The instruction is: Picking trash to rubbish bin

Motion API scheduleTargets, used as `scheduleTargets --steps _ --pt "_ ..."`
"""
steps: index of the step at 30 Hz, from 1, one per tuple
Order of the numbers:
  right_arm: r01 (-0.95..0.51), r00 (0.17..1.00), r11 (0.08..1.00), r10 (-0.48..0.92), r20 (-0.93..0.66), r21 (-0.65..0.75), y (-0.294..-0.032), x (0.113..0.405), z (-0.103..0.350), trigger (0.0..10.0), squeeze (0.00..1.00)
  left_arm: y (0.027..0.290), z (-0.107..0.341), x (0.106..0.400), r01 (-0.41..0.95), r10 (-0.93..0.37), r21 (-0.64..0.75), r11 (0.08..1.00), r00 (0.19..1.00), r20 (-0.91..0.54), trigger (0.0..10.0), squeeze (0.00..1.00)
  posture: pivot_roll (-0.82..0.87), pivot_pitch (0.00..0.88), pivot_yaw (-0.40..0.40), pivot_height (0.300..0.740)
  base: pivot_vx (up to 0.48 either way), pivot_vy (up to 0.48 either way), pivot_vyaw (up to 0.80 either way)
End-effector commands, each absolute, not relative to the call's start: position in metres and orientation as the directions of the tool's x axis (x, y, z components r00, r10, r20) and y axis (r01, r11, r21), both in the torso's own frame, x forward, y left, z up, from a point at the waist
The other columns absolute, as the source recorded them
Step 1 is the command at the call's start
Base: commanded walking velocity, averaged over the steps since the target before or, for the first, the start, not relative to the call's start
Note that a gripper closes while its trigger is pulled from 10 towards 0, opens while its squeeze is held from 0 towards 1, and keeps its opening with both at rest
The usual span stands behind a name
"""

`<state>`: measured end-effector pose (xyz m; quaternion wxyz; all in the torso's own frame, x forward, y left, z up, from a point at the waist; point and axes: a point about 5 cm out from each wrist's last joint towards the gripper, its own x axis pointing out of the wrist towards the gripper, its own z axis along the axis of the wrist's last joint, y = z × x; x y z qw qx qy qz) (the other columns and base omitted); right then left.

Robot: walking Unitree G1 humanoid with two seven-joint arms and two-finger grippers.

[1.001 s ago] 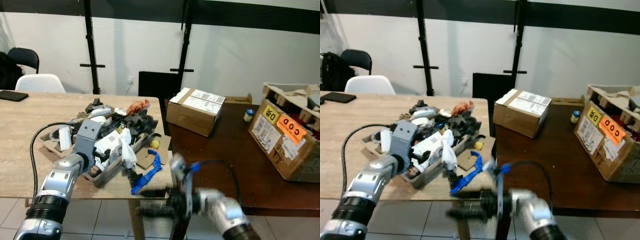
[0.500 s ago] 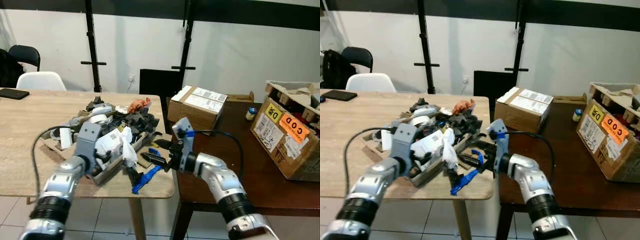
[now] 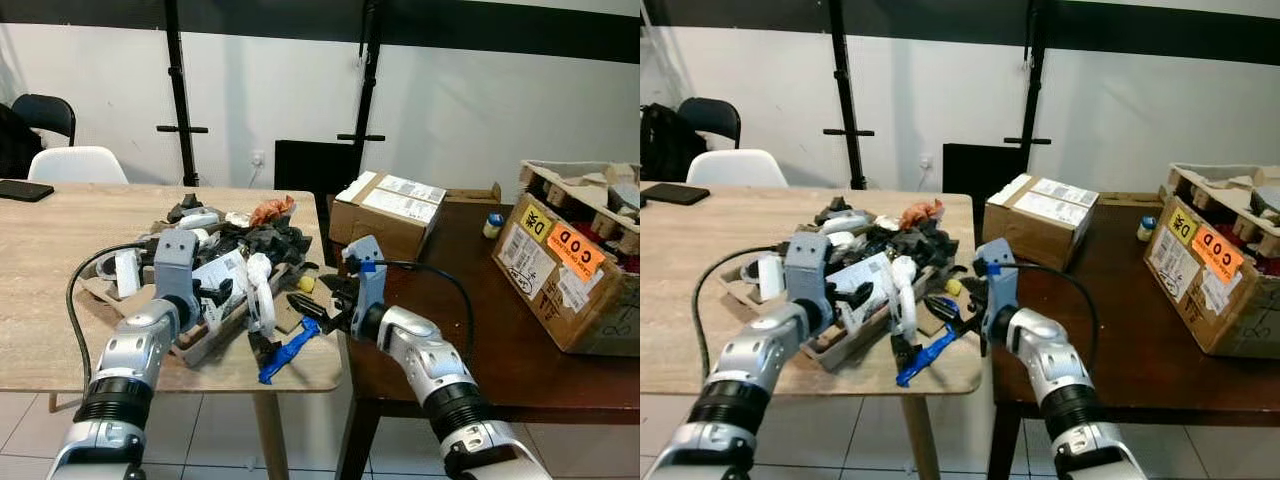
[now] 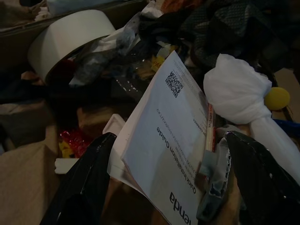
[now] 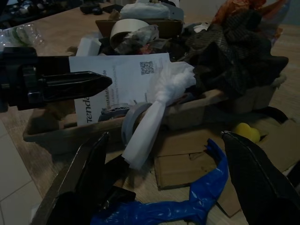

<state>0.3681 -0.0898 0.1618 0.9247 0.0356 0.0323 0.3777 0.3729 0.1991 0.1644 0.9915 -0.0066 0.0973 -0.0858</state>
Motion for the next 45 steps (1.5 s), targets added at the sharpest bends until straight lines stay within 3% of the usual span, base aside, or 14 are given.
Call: scheduleTargets --steps 1,8,9,10,11,15,16,26,39,41,42,43,44,45 --pt "-0.692 0.718 0.718 0.695 -0.033 0.078 -0.089 0.370 0.163 10.0 0.00 0.198 0.161 0.373 0.165 -0.169 -0.035 0.986 0.966 -0.195 10.0 0.00 0.09 0.000 -0.036 0.740 0.000 0.000 0.00" --pt "-0.685 0.724 0.725 0.689 -0.036 0.075 -0.088 0.371 0.161 10.0 0.00 0.183 0.165 0.375 0.250 -0.255 -0.048 0.967 0.955 -0.155 10.0 0.07 0.09 0.000 -0.039 0.740 0.000 0.000 0.00" --pt "-0.685 0.724 0.724 0.689 -0.035 0.074 -0.088 0.371 0.161 10.0 0.00 0.178 0.166 0.375 0.276 -0.280 -0.050 0.960 0.949 -0.143 10.0 0.81 0.09 0.000 -0.039 0.740 0.000 0.000 0.00" --pt "-0.685 0.724 0.724 0.689 -0.035 0.074 -0.088 0.371 0.161 10.0 0.00 0.178 0.166 0.375 0.276 -0.280 -0.050 0.960 0.949 -0.143 10.0 0.81 0.09 0.000 -0.039 0.740 0.000 0.000 0.00" --pt "-0.686 0.723 0.724 0.690 -0.036 0.073 -0.087 0.371 0.161 10.0 0.00 0.171 0.165 0.376 0.292 -0.295 -0.040 0.955 0.945 -0.138 10.0 1.00 0.10 0.000 -0.041 0.740 0.000 0.000 0.00" --pt "-0.691 0.719 0.720 0.694 -0.042 0.068 -0.084 0.371 0.159 10.0 0.00 0.155 0.159 0.378 0.353 -0.334 0.089 0.931 0.926 -0.177 10.0 1.00 0.10 0.000 -0.043 0.740 0.000 0.000 0.00" --pt "-0.692 0.718 0.719 0.695 -0.043 0.066 -0.084 0.371 0.158 10.0 0.00 0.152 0.158 0.379 0.370 -0.341 0.137 0.919 0.920 -0.193 10.0 0.00 0.10 0.000 -0.042 0.740 0.000 0.000 0.00" --pt "-0.688 0.721 0.723 0.691 -0.047 0.066 -0.083 0.371 0.156 10.0 0.00 0.161 0.148 0.386 0.291 -0.209 0.357 0.888 0.945 -0.252 10.0 0.00 0.10 0.000 -0.039 0.740 0.000 0.000 0.00" --pt "-0.680 0.729 0.731 0.683 -0.049 0.066 -0.086 0.373 0.156 10.0 0.00 0.164 0.136 0.388 0.268 -0.182 0.299 0.916 0.941 -0.286 9.4 0.00 0.10 0.000 -0.039 0.740 0.000 0.000 0.00" --pt "-0.678 0.730 0.732 0.681 -0.050 0.065 -0.087 0.374 0.156 10.0 0.00 0.162 0.134 0.388 0.280 -0.195 0.278 0.919 0.934 -0.299 8.1 0.00 0.10 0.000 -0.038 0.740 0.000 0.000 0.00" --pt "-0.677 0.732 0.733 0.680 -0.049 0.065 -0.087 0.374 0.156 10.0 0.00 0.162 0.133 0.388 0.282 -0.197 0.269 0.921 0.932 -0.303 5.2 0.00 0.10 0.000 -0.036 0.740 0.000 0.000 0.00" --pt "-0.677 0.732 0.733 0.680 -0.049 0.065 -0.087 0.374 0.156 10.0 0.00 0.162 0.133 0.388 0.282 -0.197 0.269 0.921 0.932 -0.303 5.2 0.00 0.10 0.000 -0.036 0.740 0.000 0.000 0.00" --pt "-0.675 0.733 0.735 0.678 -0.049 0.065 -0.088 0.374 0.156 10.0 0.00 0.162 0.133 0.388 0.280 -0.198 0.262 0.924 0.933 -0.300 0.0 0.00 0.09 0.000 -0.036 0.740 0.000 0.000 0.00" --pt "-0.674 0.734 0.736 0.677 -0.049 0.065 -0.088 0.374 0.156 10.0 0.00 0.162 0.133 0.388 0.278 -0.198 0.257 0.926 0.934 -0.298 0.0 0.00 0.09 0.000 -0.036 0.740 0.000 0.000 0.00"
